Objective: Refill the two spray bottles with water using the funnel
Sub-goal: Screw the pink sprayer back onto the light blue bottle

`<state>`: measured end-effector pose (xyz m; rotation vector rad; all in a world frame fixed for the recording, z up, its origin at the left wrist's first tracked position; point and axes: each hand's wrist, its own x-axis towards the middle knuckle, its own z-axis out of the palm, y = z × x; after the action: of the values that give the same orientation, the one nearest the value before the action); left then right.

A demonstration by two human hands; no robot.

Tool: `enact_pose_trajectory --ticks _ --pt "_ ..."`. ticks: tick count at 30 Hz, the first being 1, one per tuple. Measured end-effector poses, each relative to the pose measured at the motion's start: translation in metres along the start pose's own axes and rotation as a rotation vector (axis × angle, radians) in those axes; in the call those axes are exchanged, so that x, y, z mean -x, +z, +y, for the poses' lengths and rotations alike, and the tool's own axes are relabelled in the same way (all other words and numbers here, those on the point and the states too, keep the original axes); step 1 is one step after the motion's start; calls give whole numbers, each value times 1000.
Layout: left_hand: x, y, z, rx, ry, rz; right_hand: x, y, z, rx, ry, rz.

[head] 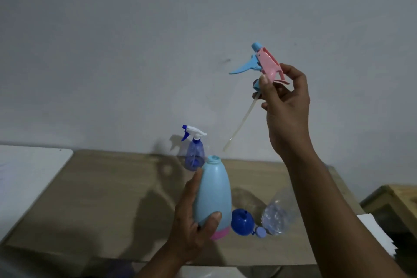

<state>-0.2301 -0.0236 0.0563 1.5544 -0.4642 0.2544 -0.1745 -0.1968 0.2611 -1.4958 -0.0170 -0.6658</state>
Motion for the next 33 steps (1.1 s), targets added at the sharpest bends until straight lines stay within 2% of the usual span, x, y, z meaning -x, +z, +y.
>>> enact_pose_trajectory --ticks 7,15,33 --pt "-3 0 50 61 78 -60 18 9 -45 48 -130 -196" --pt "-9 -7 79 43 135 -65 54 3 -38 110 -120 -511" --pt "-11 -12 96 -43 258 -77 71 -8 -42 -18 -119 -610"
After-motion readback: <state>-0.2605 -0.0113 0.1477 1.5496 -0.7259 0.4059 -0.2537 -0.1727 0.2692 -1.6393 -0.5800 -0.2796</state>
